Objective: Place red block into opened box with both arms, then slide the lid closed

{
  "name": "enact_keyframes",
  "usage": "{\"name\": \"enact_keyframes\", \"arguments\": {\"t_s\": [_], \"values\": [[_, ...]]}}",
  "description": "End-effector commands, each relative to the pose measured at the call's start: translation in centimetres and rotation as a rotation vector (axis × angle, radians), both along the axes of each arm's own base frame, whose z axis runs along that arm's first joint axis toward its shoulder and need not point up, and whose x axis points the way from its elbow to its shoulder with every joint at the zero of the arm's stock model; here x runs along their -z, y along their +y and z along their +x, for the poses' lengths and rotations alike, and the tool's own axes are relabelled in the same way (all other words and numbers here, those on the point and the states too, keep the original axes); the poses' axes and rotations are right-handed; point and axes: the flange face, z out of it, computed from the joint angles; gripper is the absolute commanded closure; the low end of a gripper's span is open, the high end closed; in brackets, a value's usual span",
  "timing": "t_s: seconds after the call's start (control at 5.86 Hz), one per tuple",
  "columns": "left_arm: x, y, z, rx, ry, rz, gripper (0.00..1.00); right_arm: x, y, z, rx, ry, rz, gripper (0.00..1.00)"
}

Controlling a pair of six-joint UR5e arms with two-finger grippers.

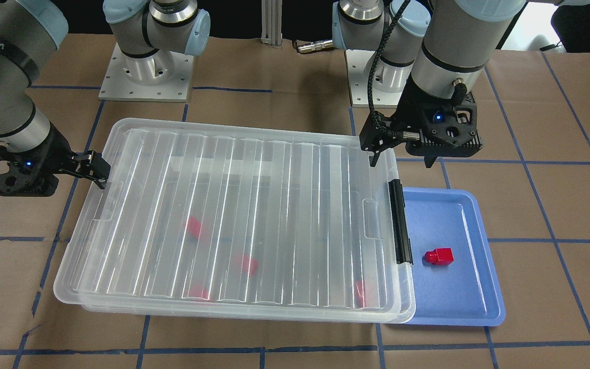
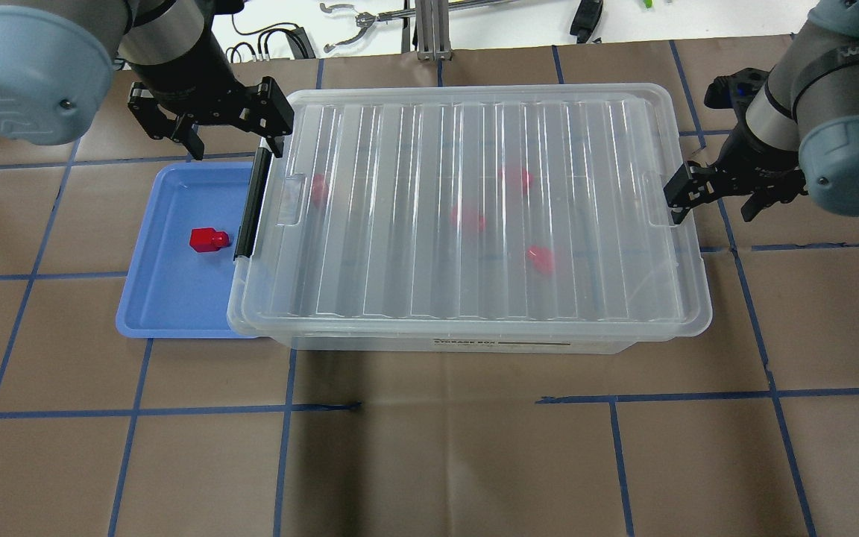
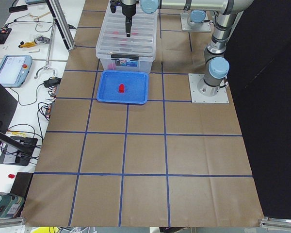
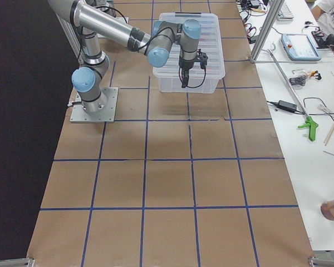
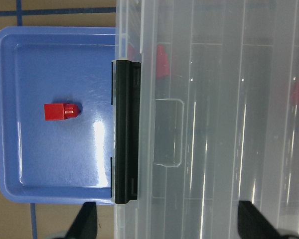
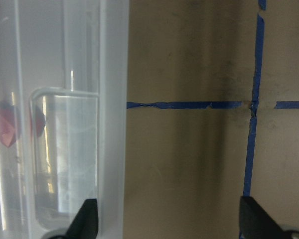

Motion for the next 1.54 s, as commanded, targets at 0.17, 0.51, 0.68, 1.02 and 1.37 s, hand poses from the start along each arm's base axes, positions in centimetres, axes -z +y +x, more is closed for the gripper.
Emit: {"name": "enact_keyframes", "arguments": {"t_s": [0.17, 0.51, 0.68, 1.02, 1.37], "values": [[0.1, -0.1, 0.0, 0.000, 0.000, 0.001, 0.02, -0.3, 0.1, -4.9, -0.042, 0.011, -0.004, 0.00], [0.0, 0.0, 0.0, 0.000, 0.000, 0.000, 0.02, -0.5, 0.3, -8.1, -0.054, 0.021, -0.008, 0.00], [0.0, 0.0, 0.0, 0.000, 0.000, 0.000, 0.02, -0.7, 0.4, -10.1, -0.088, 0.048, -0.025, 0.00], [0.0, 0.0, 0.0, 0.001, -0.002, 0.001, 0.02, -0.7, 1.0, -13.3, -0.087, 0.057, -0.020, 0.00], [0.2, 0.0, 0.0, 0.161, -0.012, 0.004, 0.02, -0.9, 1.7, -16.3, -0.070, 0.065, -0.027, 0.00]]}}
